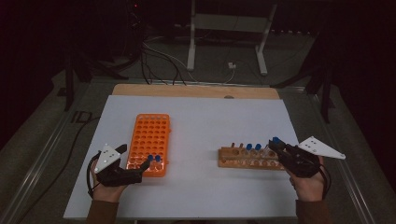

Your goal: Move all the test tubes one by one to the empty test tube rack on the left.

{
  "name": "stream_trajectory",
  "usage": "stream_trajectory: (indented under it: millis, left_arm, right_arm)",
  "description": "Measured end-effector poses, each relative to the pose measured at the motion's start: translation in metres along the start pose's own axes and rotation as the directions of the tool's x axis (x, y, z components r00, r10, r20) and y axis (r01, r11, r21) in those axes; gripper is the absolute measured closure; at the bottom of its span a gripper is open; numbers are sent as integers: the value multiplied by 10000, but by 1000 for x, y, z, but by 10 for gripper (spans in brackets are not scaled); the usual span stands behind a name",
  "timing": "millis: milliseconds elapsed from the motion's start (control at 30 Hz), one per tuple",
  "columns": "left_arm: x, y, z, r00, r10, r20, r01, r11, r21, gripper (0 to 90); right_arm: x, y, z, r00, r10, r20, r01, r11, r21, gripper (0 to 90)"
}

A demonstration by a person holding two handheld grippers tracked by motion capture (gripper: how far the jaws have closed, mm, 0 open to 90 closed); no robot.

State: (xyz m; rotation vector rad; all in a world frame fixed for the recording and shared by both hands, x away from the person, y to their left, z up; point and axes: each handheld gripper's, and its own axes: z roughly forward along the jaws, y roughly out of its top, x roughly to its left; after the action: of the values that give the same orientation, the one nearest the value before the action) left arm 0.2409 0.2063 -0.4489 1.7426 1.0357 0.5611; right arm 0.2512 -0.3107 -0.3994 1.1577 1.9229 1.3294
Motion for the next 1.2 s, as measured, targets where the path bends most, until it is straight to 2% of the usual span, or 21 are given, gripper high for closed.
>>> stream_trajectory:
  millis: [333, 500, 833, 1200]
  left_arm:
    - [-2, 2, 1, 10000, 52, 51, -53, 9999, 87, 18]
    - [-4, 4, 3, 9999, 94, 106, -95, 9999, 79, 18]
    - [-12, 14, 7, 9995, 199, 226, -199, 9998, -8, 19]
    - [-28, 24, 17, 9975, 335, 625, -325, 9993, -167, 19]
  right_arm:
    - [15, 5, 5, 9972, -77, -738, 88, 9998, 150, 767]
    - [24, 9, 12, 9919, -64, -1268, 94, 9997, 231, 767]
    - [42, 15, 30, 9825, -154, -1858, 217, 9993, 319, 767]
    - [64, 21, 52, 9698, -85, -2437, 181, 9992, 370, 767]
